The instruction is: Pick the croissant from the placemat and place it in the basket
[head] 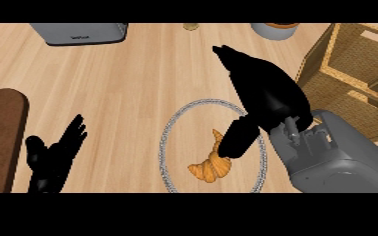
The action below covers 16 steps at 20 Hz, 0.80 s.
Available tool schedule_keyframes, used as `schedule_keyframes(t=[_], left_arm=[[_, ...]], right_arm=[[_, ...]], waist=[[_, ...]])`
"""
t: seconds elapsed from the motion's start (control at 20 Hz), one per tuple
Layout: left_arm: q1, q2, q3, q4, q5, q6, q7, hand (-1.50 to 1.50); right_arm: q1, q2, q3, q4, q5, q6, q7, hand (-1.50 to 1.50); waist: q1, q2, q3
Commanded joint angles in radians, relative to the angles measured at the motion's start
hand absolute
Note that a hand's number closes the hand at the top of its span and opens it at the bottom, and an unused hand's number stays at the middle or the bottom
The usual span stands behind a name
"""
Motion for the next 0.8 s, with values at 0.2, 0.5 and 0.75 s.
schedule_keyframes(t=[0.2,0.5,0.75], left_arm=[[0.047,-0.006,-0.032,0.072,-0.014,-0.019,0.043,0.00],[0.020,-0.026,-0.034,0.088,-0.016,-0.016,0.043,0.00],[-0.012,-0.025,-0.031,0.110,-0.018,-0.029,0.050,0.00]], right_arm=[[0.072,0.006,0.076,-0.093,0.051,-0.017,0.258,-1.50],[0.172,0.001,0.151,-0.060,0.145,-0.053,0.213,-1.50],[0.217,0.045,0.185,-0.067,0.175,-0.058,0.243,-1.50]], waist=[[0.024,0.021,-0.010],[0.034,0.029,-0.010],[0.035,0.030,-0.011]])
